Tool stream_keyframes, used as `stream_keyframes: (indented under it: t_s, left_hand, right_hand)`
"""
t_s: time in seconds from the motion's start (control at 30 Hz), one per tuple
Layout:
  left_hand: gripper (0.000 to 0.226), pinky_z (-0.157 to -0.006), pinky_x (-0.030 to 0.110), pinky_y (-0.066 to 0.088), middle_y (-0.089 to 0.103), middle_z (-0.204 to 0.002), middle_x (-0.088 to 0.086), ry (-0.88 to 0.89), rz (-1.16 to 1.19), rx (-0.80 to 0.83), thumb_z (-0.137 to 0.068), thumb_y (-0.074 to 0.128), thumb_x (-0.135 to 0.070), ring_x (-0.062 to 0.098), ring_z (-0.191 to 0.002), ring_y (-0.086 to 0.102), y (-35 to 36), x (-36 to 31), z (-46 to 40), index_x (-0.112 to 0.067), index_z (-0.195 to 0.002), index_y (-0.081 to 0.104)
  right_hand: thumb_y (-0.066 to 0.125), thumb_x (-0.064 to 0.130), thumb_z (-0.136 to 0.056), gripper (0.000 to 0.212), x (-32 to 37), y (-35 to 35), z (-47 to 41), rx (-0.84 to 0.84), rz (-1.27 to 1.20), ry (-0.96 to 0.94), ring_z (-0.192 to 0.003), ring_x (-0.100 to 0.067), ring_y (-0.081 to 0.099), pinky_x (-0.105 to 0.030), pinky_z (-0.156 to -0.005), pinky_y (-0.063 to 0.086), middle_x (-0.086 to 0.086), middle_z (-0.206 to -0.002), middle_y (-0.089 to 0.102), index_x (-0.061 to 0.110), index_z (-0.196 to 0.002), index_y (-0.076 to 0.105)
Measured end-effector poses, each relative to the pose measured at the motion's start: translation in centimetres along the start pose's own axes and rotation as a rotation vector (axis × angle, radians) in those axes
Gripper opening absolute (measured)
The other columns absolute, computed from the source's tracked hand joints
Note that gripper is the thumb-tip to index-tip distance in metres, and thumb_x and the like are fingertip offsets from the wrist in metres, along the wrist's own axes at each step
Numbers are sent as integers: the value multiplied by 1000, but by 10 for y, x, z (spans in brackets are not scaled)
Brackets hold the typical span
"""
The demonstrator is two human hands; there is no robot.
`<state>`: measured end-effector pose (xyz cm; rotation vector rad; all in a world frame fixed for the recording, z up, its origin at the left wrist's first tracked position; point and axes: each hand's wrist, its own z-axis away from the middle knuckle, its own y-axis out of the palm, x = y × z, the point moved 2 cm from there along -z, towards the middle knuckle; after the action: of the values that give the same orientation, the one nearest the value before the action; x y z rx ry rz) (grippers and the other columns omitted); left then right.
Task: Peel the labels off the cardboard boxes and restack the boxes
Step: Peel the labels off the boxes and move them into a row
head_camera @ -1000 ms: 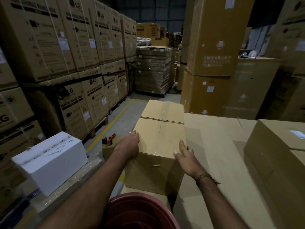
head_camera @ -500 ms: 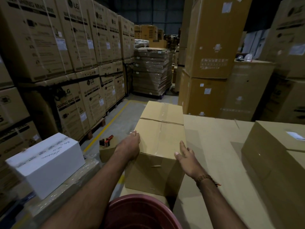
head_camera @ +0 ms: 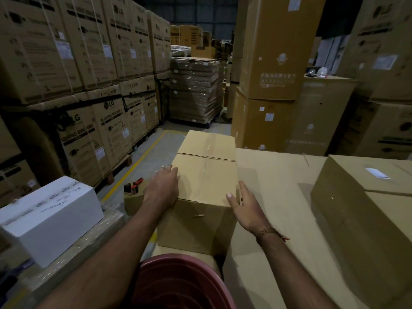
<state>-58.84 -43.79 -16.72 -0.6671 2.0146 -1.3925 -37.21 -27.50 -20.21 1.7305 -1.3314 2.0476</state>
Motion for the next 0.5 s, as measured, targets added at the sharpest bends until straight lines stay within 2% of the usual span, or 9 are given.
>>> stream_keyframes:
  t_s: [0.13, 0.23, 0.37, 0.5]
  left_hand:
    - [48, -106, 47, 49, 60, -147, 8, 26, 161, -155, -107, 55, -32, 30, -132, 56, -27, -42, 9, -19, -153, 51]
    - [46, -102, 48, 51, 64, -143, 6, 109, 257, -218, -105, 59, -30, 31, -130, 59, -41, -87, 12, -19, -150, 55]
    - [47, -104, 48, 51, 63, -144, 4, 225, 351, -215, -104, 58, -30, 28, -131, 58, -44, -168, 21, -21, -150, 55]
    - [49, -102, 45, 53, 65, -142, 1, 302, 349, -178, -104, 58, -34, 25, -128, 59, -32, -270, 41, -26, -152, 53]
  right_hand:
    - [53, 51, -107, 63, -2, -31, 19, -106, 75, -13, -147, -24, 45, -50, -121, 41, -3, -165, 40, 27, -163, 38]
    - [58, 41, -107, 50, -7, -62, 36, -153, 99, -47, -136, -20, 54, -46, -115, 47, -1, -152, 52, 24, -153, 52]
    - [63, 31, -105, 36, -19, -115, 66, -213, 74, -85, -115, -13, 66, -31, -97, 53, 2, -136, 61, 23, -139, 65]
    - [63, 31, -104, 30, -47, -182, 95, -286, 53, -85, -105, -3, 66, -28, -92, 55, 9, -130, 64, 27, -133, 69]
